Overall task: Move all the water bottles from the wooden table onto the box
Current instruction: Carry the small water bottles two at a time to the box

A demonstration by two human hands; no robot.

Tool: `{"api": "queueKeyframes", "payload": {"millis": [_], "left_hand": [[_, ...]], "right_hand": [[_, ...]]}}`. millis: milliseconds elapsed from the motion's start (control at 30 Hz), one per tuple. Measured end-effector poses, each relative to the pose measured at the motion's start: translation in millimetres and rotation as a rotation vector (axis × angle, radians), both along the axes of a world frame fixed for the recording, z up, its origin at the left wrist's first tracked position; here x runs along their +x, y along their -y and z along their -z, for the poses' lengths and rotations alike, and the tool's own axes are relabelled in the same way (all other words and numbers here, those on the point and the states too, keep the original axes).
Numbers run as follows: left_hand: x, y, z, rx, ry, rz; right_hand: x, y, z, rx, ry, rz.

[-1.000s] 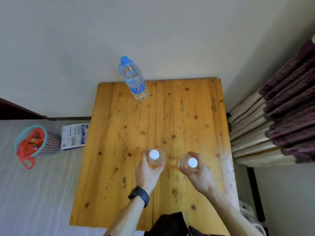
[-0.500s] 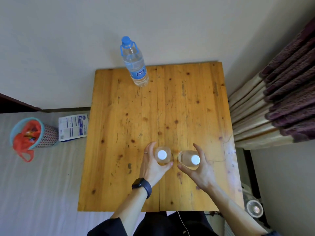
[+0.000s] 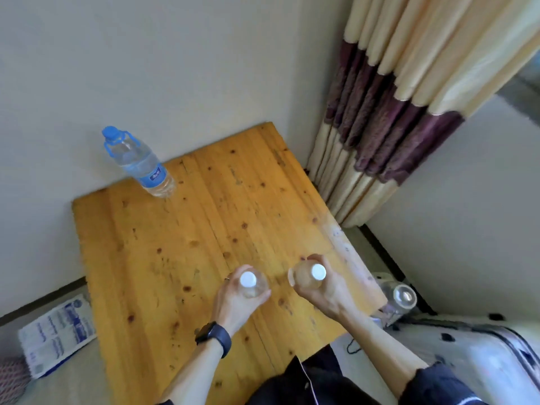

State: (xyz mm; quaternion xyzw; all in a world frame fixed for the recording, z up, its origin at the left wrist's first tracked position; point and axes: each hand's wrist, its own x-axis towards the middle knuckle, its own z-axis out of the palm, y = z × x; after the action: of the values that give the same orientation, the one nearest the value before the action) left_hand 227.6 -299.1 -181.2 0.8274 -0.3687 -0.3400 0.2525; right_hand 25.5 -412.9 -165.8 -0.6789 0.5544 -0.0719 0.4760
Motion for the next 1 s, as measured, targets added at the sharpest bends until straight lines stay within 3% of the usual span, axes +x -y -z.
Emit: {"api": "queueKeyframes", "payload": {"millis": [233, 500, 733, 1000], "left_hand": [[-85, 50, -54, -0.19, 0.033, 0.589], [-333, 58, -141, -0.475, -0.126, 1.223], [-562, -92, -215, -0.599, -0.387, 1.729], [-728, -328, -272, -0.52, -0.514, 2.222]], "right_hand": [[-119, -94, -79, -0.154, -0.047, 0.621], [-279, -254, -141, -0.3, -0.253, 1.266], [-388, -438, -196, -0.365, -0.376, 1.852], [-473, -656, -249, -0.348, -0.541, 2.255]]}}
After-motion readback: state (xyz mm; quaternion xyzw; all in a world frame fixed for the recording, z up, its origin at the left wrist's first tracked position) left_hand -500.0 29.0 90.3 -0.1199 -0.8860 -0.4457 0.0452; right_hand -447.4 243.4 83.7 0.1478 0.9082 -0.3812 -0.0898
